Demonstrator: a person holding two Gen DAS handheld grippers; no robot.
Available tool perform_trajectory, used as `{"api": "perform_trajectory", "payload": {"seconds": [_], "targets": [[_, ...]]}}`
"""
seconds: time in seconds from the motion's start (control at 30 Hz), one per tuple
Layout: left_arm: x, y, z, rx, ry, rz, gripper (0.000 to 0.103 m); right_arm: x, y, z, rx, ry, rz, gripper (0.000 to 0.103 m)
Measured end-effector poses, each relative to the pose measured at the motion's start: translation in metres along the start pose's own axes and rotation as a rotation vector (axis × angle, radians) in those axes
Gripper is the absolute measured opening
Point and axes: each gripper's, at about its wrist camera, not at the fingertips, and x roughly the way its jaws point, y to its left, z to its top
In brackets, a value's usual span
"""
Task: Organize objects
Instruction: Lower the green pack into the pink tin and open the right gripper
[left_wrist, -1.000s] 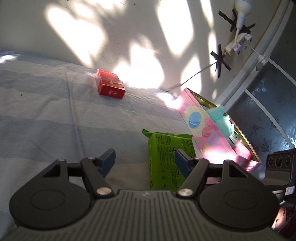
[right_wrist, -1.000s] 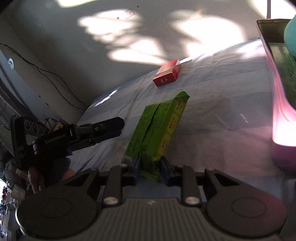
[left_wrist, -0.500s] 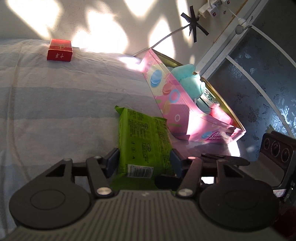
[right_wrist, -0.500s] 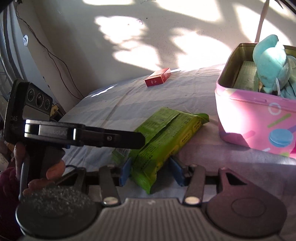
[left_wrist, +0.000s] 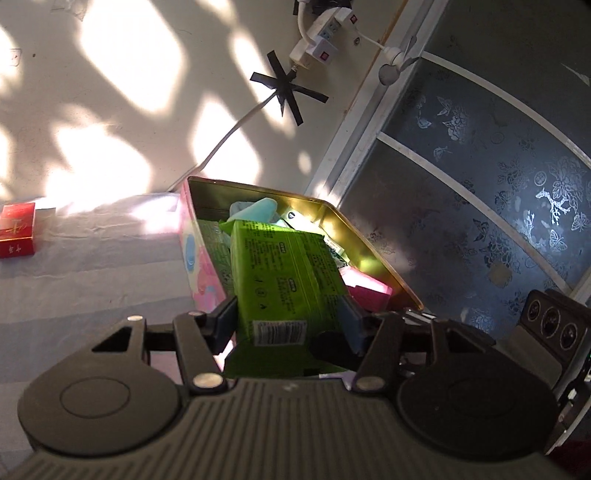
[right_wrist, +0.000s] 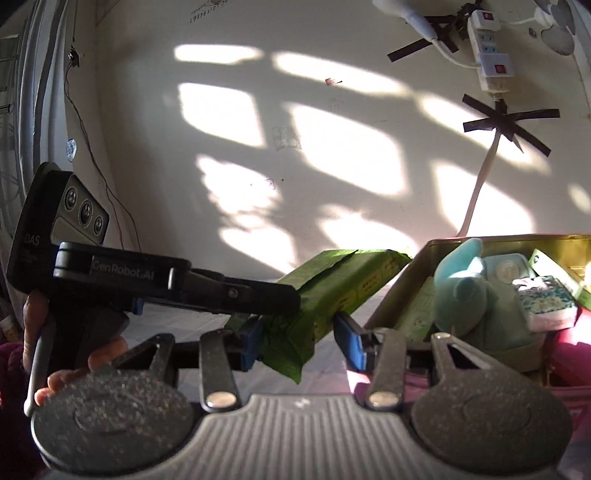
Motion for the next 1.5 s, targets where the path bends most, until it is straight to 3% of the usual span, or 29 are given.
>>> {"api": "perform_trajectory", "payload": {"seconds": [0.13,0.27,0.4,0.5,0.53,0.73,0.93,1.1,1.5], "targets": [[0.054,-0.019,0.008,0.049,0.056,-0.047,0.06,-0.013,-0.046,0.003,0.06,0.004,-0.106,0.043],[0.098,-0.03,0.014,0.077,0.123,-0.049,0.061,-0.01,-0.079,0.003,0.093,0.037,-0.173,0.043],[0.129,-0.022,0.014,0.049,0.197,0.024,0.061,0.014,-0.1,-0.003,0.129,0.108,-0.218,0.045],[0.137,-0.017,0.02,0.032,0.192,0.115,0.062,0.025,-0.1,-0.004,0.1,0.099,-0.251,0.05],[0.134,-0.017,0.022,0.022,0.184,0.132,0.062,0.024,-0.098,-0.003,0.095,0.085,-0.254,0.055],[0.094,-0.041,0.021,0.11,0.076,0.198,0.062,-0.005,-0.097,-0.002,0.129,-0.019,-0.269,0.059],[0.071,-0.058,-0.002,0.174,0.049,0.275,0.062,-0.038,-0.107,-0.007,0.254,-0.11,-0.317,0.059],[0.067,-0.064,-0.019,0.222,0.06,0.363,0.062,-0.042,-0.105,-0.014,0.294,-0.089,-0.335,0.058],[0.021,-0.025,-0.038,0.238,0.006,0.55,0.064,-0.025,-0.045,-0.007,0.164,-0.057,-0.263,0.058]]}}
